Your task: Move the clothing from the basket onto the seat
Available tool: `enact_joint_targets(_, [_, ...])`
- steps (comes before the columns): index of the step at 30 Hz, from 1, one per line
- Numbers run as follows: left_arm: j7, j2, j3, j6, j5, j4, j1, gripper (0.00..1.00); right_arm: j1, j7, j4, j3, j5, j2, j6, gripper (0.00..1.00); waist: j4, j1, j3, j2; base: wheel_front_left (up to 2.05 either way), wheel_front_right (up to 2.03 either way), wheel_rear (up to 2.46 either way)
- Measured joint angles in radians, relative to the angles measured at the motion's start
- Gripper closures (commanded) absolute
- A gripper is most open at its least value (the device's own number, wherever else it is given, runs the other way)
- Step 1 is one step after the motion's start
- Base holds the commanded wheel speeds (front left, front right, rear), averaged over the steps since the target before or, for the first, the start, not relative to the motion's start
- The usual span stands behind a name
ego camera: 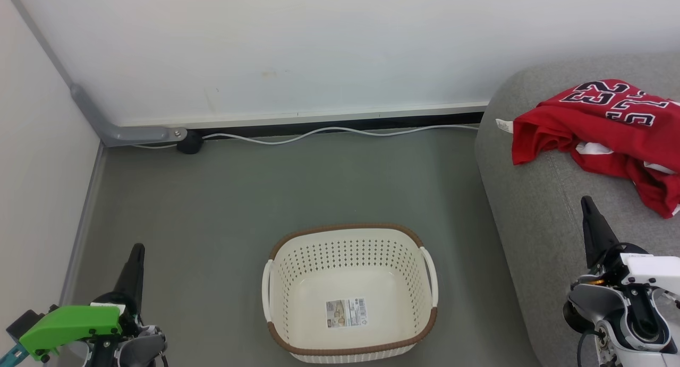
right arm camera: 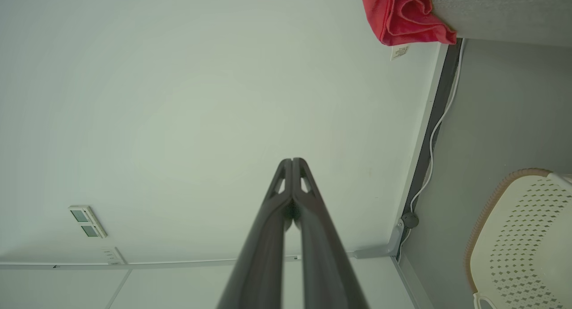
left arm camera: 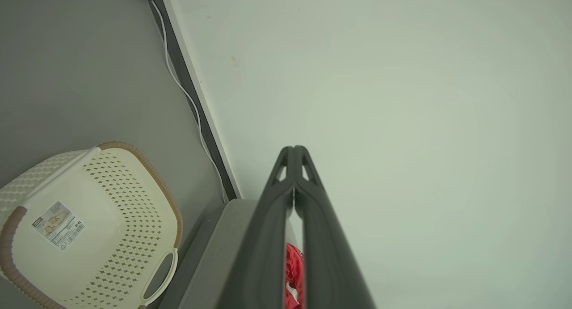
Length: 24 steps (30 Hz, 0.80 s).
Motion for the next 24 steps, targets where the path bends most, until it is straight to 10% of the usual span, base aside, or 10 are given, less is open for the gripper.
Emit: enact_joint_targets(24, [0.003, -0.001, 0.001, -0.004, 0.0, 0.005, -0.001, 1.0, 0.0, 0.001, 0.004, -0.001, 0.0, 0.0, 0.0, 1.0, 0.0, 0.0, 0.0, 0.0, 0.0, 0.0, 0.0])
